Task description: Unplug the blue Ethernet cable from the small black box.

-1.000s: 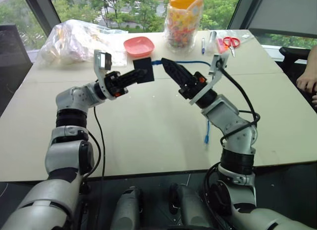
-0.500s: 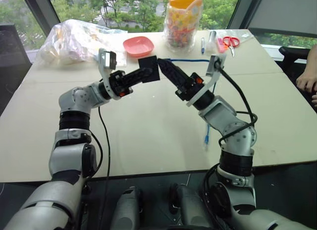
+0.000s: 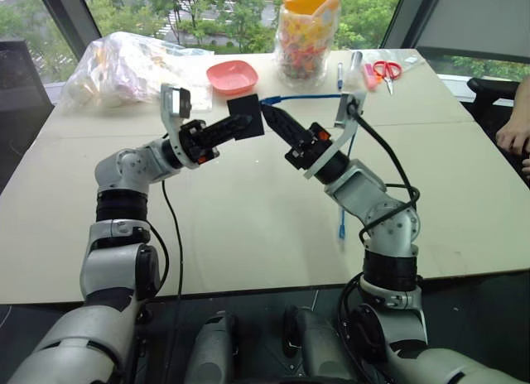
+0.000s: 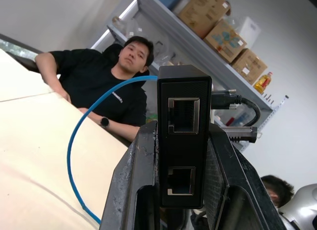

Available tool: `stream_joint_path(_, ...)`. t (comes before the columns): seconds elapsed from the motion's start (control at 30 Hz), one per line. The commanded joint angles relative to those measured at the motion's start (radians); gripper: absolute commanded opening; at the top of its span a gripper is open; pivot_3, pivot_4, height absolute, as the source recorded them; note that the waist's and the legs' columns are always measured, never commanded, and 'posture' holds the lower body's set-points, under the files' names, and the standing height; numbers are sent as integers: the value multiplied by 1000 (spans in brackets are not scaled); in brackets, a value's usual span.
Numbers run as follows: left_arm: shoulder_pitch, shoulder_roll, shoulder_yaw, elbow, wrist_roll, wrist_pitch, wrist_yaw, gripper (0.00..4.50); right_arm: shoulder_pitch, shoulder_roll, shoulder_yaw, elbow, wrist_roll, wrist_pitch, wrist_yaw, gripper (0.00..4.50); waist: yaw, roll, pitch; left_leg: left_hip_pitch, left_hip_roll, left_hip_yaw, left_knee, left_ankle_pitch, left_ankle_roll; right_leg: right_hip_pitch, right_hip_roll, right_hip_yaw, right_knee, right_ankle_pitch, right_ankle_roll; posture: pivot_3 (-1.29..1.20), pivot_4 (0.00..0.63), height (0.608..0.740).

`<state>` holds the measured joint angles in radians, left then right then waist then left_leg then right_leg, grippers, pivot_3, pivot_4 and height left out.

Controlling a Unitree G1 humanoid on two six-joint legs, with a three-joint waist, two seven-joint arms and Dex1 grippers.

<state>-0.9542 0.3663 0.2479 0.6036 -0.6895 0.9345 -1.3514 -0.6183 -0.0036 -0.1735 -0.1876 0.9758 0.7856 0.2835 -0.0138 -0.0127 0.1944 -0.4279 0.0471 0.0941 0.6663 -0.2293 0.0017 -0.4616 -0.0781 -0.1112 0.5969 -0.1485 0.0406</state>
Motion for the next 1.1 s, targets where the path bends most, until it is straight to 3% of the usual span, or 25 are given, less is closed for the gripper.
stream_joint_path(0.03, -5, 0, -14, -48, -28, 7, -9, 493, -12, 4, 13, -9, -6, -30, 7, 24, 0, 0, 0, 0, 0, 0, 0, 0, 0, 0, 0, 0, 0, 0, 0, 0, 150, 740)
stream_joint_path(0.13, -5, -1, -11, -47, -29, 4, -5, 493, -4, -1, 23, -7, -16, -33, 11, 1143, -1, 0, 0, 0, 0, 0, 0, 0, 0, 0, 0, 0, 0, 0, 0, 0, 150, 740)
stream_joint_path(0.3, -2, 1, -11, -51, -33, 4, -1, 493, -10, -7, 30, 11, -31, -42, 12, 3697, -1, 0, 0, 0, 0, 0, 0, 0, 0, 0, 0, 0, 0, 0, -1, 0, 150, 740)
stream_joint_path(1.1, 9, 5, -16, -68, -74, 15, 21, 493, 8, 10, 1, 27, 2, -100, 26, 3697, -1, 0, 0, -1, 0, 0, -1, 0, 0, -1, 0, 0, -2, -1, -1, 0, 150, 740)
